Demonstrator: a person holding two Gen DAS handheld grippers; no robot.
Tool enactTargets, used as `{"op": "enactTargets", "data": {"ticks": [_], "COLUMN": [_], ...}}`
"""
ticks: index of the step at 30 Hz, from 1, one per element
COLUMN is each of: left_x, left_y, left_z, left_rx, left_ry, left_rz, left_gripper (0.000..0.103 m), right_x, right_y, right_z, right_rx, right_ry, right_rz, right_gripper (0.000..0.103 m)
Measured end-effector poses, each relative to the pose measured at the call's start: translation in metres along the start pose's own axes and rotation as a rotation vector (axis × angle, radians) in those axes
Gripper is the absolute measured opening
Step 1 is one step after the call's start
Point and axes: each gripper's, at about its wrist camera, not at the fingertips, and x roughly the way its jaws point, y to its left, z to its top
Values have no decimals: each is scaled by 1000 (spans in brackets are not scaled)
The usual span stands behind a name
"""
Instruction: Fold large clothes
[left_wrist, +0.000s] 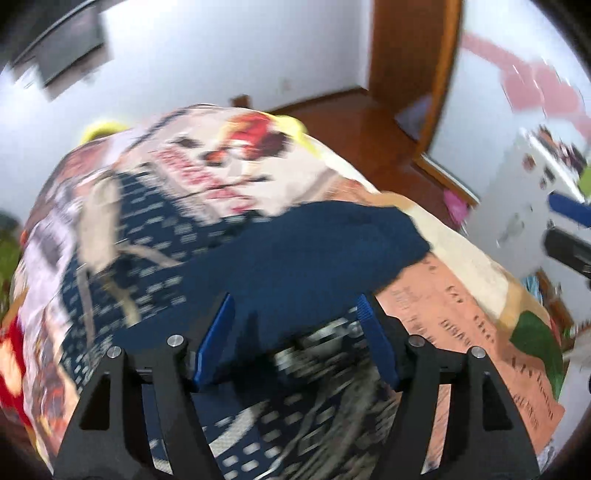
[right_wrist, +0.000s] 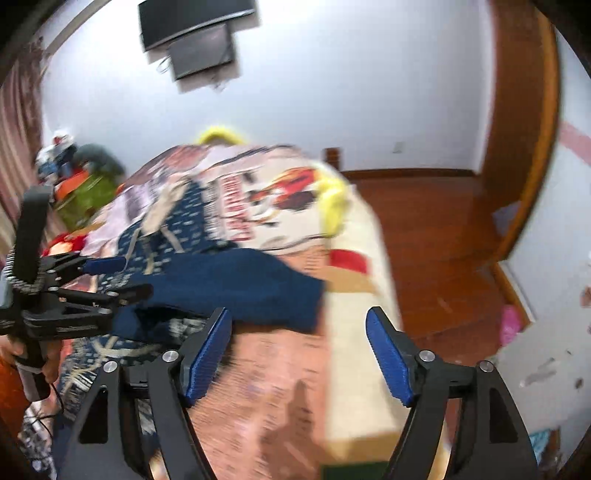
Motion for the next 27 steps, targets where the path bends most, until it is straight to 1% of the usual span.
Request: {"op": "enactTargets", "data": {"ticks": [2, 4, 5, 7, 9, 10, 11, 12, 13, 14, 16, 20, 21, 24, 27], "left_x": [17, 33, 40, 55, 66, 66, 64, 63, 61, 57, 47, 14, -1, -32, -59], "left_y": [-25, -49, -58, -76, -85, -85, -84, -83, -80, -77, -69, -41, -28, 7, 54], "left_z": [7, 9, 8, 6, 5, 5, 7, 9, 11, 14, 19, 32, 34, 36, 31], "left_rx": [67, 160, 204, 304, 355, 354, 342, 329, 306, 280, 245, 138, 98, 11, -99], "left_ry": [26, 54, 64, 70, 61, 48, 29, 19, 10, -3, -38, -119, -148, -202, -235], "left_rz": [-5, -10, 8, 95, 164, 167, 166, 168, 175, 181, 173, 139, 129, 115, 108], "left_gripper": [68, 69, 70, 70, 69, 63, 49, 40, 22, 14, 10, 9, 9, 9, 9], "right_x": [-10, -14, -15, -15, -14, -12, -11, -9, -7, -5, -2, 5, 7, 13, 20], "right_y": [-18, -30, -36, -44, -49, -49, -50, -49, -48, -46, -42, -29, -26, -14, 3], "right_z": [-11, -20, -24, -30, -35, -38, -39, -40, -42, -42, -42, -38, -37, -29, -20], "right_rx": [26, 52, 68, 93, 115, 122, 126, 126, 124, 121, 115, 93, 87, 69, 39], "right_ry": [-9, 2, 10, 18, 30, 37, 44, 47, 50, 55, 62, 66, 67, 70, 70], "right_rz": [-32, -33, -36, -46, -46, -42, -38, -37, -33, -27, -18, 3, 10, 29, 53], "right_gripper": [77, 77, 77, 77, 77, 77, 77, 77, 77, 77, 77, 77, 77, 77, 77]}}
